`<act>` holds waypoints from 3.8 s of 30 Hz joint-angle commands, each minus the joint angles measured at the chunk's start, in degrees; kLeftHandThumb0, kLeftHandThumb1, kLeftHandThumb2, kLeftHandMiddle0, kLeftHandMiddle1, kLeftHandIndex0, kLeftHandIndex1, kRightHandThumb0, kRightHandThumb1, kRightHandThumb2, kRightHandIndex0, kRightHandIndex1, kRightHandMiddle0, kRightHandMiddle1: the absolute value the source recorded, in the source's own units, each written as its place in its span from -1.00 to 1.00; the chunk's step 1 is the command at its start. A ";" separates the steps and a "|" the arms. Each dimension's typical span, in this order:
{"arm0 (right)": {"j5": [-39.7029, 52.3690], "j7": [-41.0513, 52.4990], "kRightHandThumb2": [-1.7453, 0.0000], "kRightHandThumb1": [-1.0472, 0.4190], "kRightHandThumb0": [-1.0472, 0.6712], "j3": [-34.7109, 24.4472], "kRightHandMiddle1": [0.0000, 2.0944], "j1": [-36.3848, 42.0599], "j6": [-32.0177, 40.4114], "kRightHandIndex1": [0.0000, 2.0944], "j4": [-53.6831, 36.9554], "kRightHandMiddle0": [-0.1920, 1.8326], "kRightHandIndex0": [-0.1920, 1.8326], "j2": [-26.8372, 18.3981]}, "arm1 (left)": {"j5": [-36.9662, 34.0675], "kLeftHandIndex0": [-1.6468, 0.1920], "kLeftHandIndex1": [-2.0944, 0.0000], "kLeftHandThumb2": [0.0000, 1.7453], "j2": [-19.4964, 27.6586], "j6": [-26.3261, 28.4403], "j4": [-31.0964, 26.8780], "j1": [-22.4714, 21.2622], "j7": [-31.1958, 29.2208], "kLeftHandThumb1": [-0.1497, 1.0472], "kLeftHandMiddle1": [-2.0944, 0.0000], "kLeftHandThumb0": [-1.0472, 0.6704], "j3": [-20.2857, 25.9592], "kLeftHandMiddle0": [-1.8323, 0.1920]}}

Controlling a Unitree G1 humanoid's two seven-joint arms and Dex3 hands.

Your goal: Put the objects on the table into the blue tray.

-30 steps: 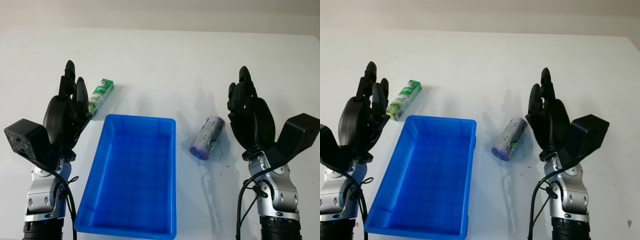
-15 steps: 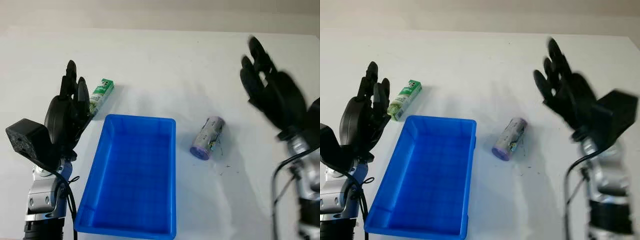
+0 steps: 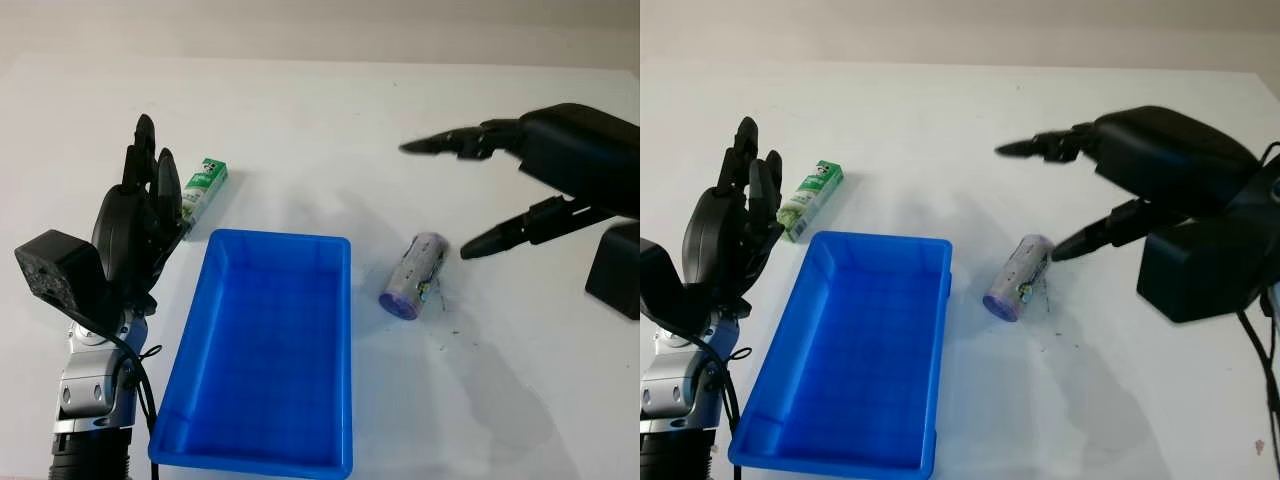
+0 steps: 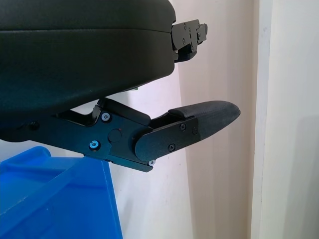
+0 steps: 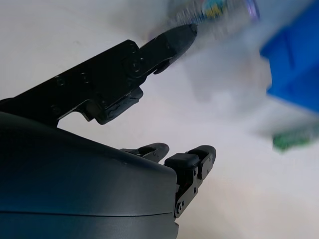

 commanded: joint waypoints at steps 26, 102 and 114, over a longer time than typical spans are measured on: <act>-14.74 -13.74 0.93 -0.78 -0.16 10.21 -0.86 0.66 -24.33 -0.85 16.04 -0.22 -0.21 5.30 | 0.35 0.97 0.95 -0.18 -0.02 0.17 -0.56 0.07 -0.37 1.00 0.95 -0.59 -0.16 0.94; 1.11 -7.43 0.43 -1.00 -0.84 17.99 -0.99 -10.71 -23.49 -1.00 14.32 -1.00 -1.00 22.27 | 3.17 1.00 0.96 -0.19 -1.59 -3.24 1.59 0.87 0.35 1.00 0.95 -0.62 -1.98 0.97; 3.84 -17.16 0.34 -1.00 -0.86 10.26 -1.00 -6.09 -18.35 -1.00 15.46 -1.00 -1.00 26.75 | 3.14 0.99 0.95 -0.19 -1.95 -2.63 1.16 1.01 1.02 1.00 0.95 -0.62 -2.48 0.97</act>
